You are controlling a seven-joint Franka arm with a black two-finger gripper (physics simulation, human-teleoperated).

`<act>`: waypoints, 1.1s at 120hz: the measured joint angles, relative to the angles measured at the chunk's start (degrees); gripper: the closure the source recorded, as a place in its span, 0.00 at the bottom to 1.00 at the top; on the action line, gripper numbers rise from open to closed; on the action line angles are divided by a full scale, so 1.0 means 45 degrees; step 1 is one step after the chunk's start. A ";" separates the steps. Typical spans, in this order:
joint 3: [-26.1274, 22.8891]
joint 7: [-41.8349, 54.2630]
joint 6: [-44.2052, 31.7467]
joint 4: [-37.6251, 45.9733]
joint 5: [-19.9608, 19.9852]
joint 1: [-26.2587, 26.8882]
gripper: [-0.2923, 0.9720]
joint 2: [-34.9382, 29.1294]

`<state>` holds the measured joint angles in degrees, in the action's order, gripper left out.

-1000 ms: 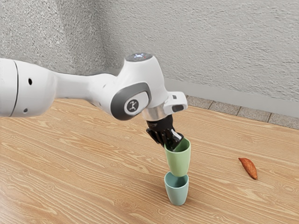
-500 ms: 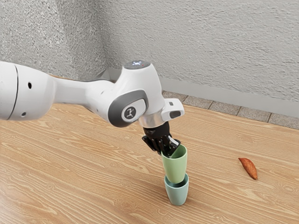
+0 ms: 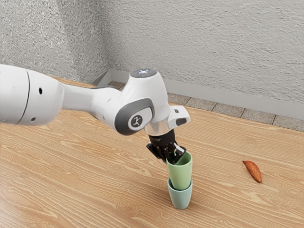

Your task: Place the left cup onto the right cup

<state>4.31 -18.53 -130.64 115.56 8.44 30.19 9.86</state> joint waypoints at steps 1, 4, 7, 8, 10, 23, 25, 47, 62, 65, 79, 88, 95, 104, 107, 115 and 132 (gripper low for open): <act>0.0001 -0.0008 -0.0001 0.0001 0.0001 0.0000 0.85 0.0009; -0.0001 -0.0031 -0.0005 0.0004 0.0004 -0.0004 0.85 0.0030; 0.0001 -0.0054 -0.0009 0.0006 0.0006 -0.0002 0.85 0.0043; 0.0002 -0.0061 -0.0010 0.0006 0.0006 -0.0002 0.85 0.0046; 0.0002 -0.0074 -0.0012 0.0007 0.0008 -0.0003 0.85 0.0051; 0.0004 -0.0155 -0.0019 0.0017 0.0015 -0.0003 0.85 0.0119; 0.0004 -0.0166 -0.0020 0.0020 0.0016 -0.0003 0.85 0.0138; 0.0003 -0.0280 -0.0029 0.0028 0.0032 -0.0009 0.83 0.0222; 0.0000 -0.0294 -0.0037 0.0028 0.0109 -0.0017 0.60 0.0230; 0.0000 -0.0298 -0.0037 0.0028 0.0116 -0.0017 0.56 0.0226; 0.0008 -0.0314 -0.0019 0.0021 0.0124 -0.0011 0.42 0.0188; 0.0056 -0.0314 0.0043 -0.0016 0.0087 -0.0017 0.36 -0.0085; 0.0095 -0.0301 0.0230 -0.0183 -0.0078 -0.0027 0.33 -0.0783; 0.0096 -0.0288 0.0560 -0.0479 -0.0388 -0.0055 0.30 -0.1824; 0.0068 -0.0288 0.0637 -0.0541 -0.0457 -0.0090 0.29 -0.2070; 0.0027 -0.0277 0.0930 -0.0623 -0.0606 -0.0157 0.28 -0.2474; 0.0102 0.0928 0.2918 -0.2014 -0.2093 -0.0079 0.25 -0.2830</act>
<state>4.77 -14.36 -117.51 106.49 -0.98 29.83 -2.87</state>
